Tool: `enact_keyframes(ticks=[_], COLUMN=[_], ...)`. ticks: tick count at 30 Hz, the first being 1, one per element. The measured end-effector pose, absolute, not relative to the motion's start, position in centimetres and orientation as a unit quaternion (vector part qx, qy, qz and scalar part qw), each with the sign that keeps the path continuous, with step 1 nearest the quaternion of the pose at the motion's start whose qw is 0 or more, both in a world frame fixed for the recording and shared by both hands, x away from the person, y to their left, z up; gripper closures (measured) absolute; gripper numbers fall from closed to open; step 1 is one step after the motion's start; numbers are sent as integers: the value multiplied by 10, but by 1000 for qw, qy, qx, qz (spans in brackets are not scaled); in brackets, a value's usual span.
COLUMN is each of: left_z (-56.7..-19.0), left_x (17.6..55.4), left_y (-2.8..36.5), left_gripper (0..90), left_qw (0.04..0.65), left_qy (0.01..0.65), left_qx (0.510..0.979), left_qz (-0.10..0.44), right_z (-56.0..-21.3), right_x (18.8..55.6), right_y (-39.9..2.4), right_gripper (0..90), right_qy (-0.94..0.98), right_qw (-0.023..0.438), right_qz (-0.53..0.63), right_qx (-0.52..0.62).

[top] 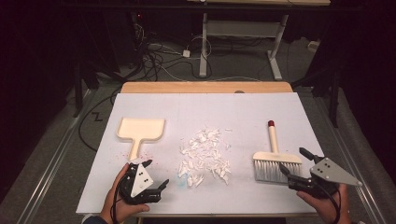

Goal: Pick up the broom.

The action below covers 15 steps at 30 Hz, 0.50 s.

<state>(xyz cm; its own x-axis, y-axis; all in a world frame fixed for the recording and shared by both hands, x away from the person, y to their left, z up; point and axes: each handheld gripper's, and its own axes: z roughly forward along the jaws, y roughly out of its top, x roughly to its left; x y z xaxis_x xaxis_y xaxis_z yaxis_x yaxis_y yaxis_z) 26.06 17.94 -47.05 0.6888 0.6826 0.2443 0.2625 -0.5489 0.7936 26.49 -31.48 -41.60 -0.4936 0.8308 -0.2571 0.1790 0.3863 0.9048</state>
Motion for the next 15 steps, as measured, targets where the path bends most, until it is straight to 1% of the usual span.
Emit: enact_keyframes(ticks=[5,11,13,14,15], left_z=[-470,-472,-473,-473,-473], left_x=[259,260,261,262,262], left_y=[179,181,182,182,181], left_gripper=[162,165,165,170,175], left_qw=[379,374,376,373,374], left_qy=[280,282,287,288,289], left_qx=[838,839,838,839,839], left_qz=[277,276,273,273,271], right_z=[-423,-421,-421,-421,-423], right_x=[262,262,265,267,271], right_y=[-309,-305,-304,-304,-302], right_gripper=[203,206,254,270,266], right_qy=[760,760,766,773,783], right_qw=[387,393,399,399,402], right_qz=[416,414,401,391,370], right_qx=[317,311,305,300,297])
